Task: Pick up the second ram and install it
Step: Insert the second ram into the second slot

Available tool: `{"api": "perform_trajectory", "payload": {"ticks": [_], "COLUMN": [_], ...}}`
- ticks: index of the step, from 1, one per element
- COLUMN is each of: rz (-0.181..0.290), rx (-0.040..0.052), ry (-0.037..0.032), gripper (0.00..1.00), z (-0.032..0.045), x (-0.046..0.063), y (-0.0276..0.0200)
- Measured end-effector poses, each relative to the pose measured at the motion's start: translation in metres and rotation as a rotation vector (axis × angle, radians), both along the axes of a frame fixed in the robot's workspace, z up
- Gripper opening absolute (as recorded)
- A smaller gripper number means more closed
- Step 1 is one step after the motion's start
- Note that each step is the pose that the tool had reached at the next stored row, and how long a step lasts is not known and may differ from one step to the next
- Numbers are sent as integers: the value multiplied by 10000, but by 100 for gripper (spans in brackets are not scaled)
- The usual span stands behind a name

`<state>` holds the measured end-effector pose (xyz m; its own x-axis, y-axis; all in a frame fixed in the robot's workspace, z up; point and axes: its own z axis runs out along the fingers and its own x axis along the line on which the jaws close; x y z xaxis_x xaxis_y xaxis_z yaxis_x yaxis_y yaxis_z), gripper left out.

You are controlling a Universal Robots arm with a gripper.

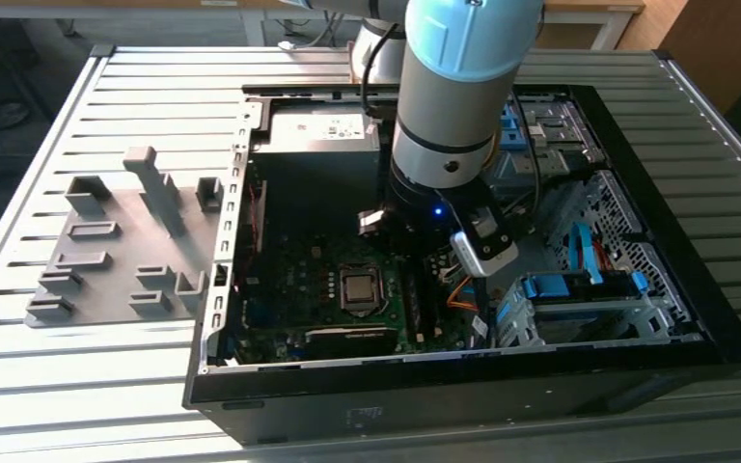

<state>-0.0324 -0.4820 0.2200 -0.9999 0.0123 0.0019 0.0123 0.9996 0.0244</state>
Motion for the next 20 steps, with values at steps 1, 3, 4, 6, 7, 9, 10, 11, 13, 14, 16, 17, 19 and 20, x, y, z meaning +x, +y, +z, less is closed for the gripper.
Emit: {"api": "perform_trajectory", "payload": {"ticks": [1, 3, 4, 6, 7, 9, 10, 11, 13, 14, 16, 17, 19, 20], "rz": [25, 101, 136, 175, 178, 180, 181, 181, 181, 181, 180, 181, 187, 189], "rx": [-2, -3, -4, 1, 7, 12, 10, 8, 9, 13, 18, 19, 6, 5], "ry": [0, 1, 1, 1, 0, 1, 3, 4, 4, 2, 0, -2, 2, 2], "gripper": [14, 14, 14, 14, 14, 14, 14, 14, 14, 14, 14, 14, 14, 14], "z": [1, 1, 0, -5, -12, -22, -25, -29, -35, -37, -34, -29, -17, -14], "x": [0, 0, 1, 1, 1, 1, 1, 1, 1, 1, 1, 2, 4, 4], "y": [0, 0, 0, 0, 0, 0, -1, -1, -1, -1, 1, 1, 2, 4]}}
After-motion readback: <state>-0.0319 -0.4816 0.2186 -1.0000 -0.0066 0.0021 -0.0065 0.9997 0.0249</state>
